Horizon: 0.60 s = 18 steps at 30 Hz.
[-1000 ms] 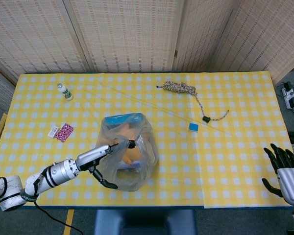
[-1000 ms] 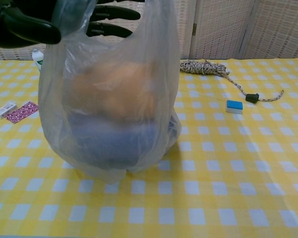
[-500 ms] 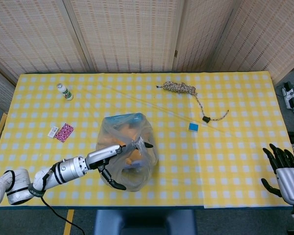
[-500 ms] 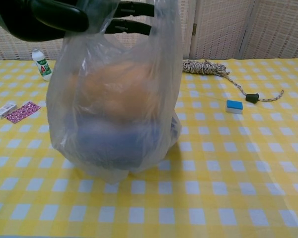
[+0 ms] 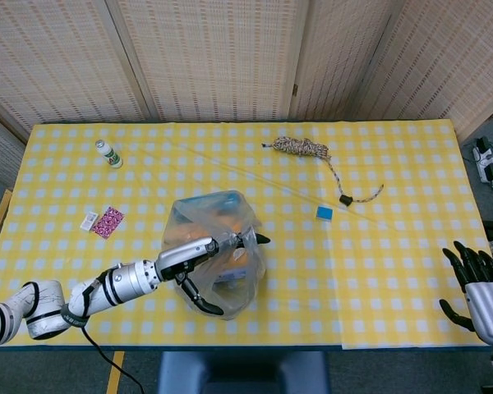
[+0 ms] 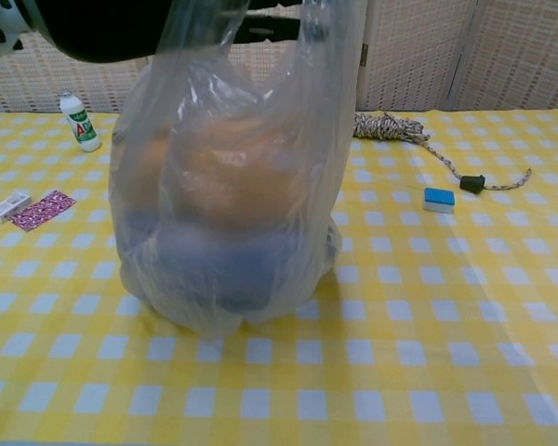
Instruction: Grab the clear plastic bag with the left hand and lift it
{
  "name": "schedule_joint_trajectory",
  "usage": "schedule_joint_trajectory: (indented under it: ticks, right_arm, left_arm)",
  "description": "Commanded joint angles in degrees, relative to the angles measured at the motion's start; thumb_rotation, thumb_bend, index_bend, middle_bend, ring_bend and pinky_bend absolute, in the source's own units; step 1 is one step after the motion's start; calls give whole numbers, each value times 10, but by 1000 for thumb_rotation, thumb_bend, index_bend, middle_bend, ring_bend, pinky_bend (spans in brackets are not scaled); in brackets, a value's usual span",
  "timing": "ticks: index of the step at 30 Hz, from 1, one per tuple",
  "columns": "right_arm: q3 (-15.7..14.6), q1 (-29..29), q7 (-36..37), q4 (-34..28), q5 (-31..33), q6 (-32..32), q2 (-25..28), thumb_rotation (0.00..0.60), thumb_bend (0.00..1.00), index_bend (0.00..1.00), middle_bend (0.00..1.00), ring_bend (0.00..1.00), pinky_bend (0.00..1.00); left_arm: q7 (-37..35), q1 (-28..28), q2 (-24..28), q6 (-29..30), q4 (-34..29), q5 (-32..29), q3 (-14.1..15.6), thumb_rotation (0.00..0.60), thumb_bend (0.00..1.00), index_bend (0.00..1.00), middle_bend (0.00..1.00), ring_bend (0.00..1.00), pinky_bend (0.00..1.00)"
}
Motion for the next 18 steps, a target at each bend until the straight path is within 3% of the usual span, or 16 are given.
schedule_joint_trajectory:
  ticks: [1, 7, 18]
  right_arm:
    - [1, -2, 2, 0, 1, 3, 0, 600, 328, 0, 0, 0, 0]
    - [2, 0, 4, 2, 3, 0, 1, 600, 327, 0, 0, 0, 0]
    - [2, -1, 7, 2, 2, 2, 2, 600, 327, 0, 0, 0, 0]
  left_arm:
    - [-8, -7, -8, -5, 5, 0, -1, 600, 59, 55, 85, 22, 97]
    - [-32, -24, -18, -20, 11, 7, 6, 600, 63, 56, 85, 33, 118]
    - [-144, -51, -8, -2, 11, 20, 15, 600, 65, 48, 85, 31, 188]
